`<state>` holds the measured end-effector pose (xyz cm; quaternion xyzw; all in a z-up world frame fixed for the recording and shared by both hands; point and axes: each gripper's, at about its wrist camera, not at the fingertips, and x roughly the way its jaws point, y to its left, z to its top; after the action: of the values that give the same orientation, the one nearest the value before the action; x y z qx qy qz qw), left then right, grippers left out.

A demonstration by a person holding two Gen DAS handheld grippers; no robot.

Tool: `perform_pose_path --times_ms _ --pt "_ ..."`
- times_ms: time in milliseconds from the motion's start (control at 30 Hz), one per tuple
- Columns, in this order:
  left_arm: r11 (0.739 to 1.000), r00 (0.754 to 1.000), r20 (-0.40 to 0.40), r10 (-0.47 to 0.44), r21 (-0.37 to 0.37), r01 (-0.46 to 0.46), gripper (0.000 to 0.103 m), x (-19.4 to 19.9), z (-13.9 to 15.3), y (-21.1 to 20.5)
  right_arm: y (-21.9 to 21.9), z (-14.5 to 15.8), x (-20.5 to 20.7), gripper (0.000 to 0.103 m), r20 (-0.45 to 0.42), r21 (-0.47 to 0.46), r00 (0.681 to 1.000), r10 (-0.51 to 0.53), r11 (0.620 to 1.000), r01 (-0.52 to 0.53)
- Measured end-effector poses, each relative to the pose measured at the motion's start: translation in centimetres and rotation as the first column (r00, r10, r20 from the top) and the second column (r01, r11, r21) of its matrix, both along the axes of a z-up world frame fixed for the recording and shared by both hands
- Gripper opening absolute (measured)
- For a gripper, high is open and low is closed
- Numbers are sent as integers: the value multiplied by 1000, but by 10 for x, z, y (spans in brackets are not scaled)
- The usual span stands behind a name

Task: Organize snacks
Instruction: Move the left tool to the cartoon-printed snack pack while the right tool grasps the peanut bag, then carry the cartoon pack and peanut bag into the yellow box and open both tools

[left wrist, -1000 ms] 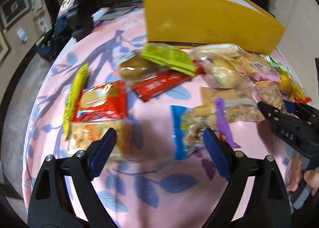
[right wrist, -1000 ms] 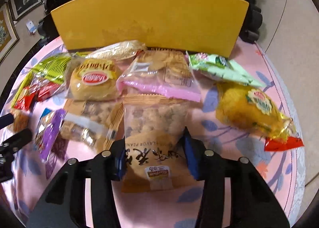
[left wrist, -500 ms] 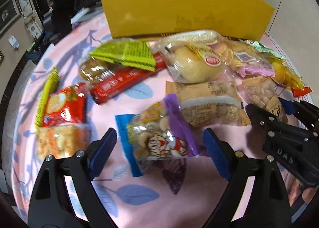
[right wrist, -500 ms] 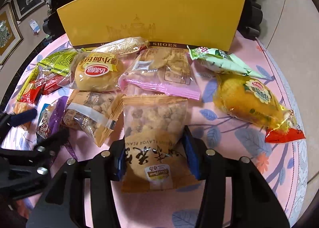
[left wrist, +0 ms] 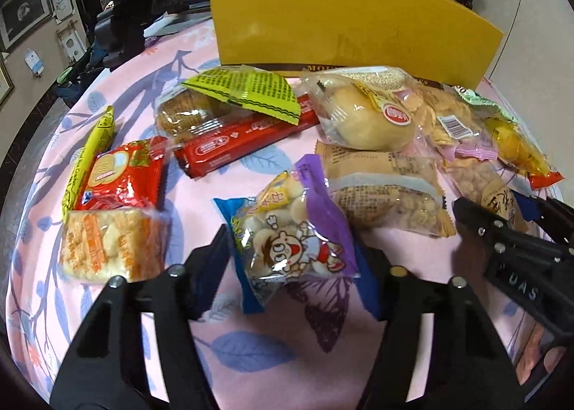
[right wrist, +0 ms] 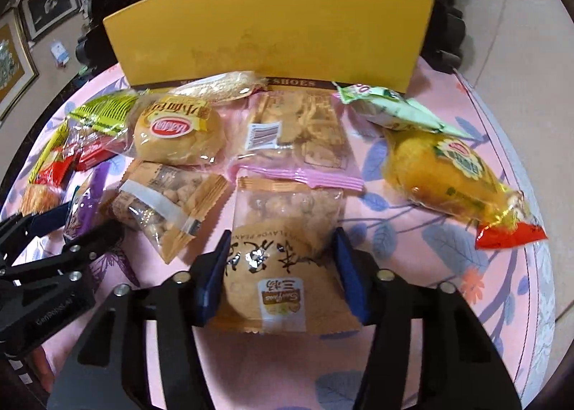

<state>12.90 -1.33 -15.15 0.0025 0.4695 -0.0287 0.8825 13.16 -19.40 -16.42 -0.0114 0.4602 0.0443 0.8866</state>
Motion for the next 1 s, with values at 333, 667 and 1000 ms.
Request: perform_pose_path --times_ms 333,667,1000 --pt "996 998 48 35 -86 -30 42 -22 28 20 -12 11 -22 46 -14 94 1000 -17 995 19" --pt "994 997 68 26 -106 -19 42 -37 39 17 -15 39 -54 46 32 159 999 0 987 -5" --pt "994 995 102 15 -111 -4 42 -37 56 10 -13 76 -55 46 147 134 989 31 990 -51"
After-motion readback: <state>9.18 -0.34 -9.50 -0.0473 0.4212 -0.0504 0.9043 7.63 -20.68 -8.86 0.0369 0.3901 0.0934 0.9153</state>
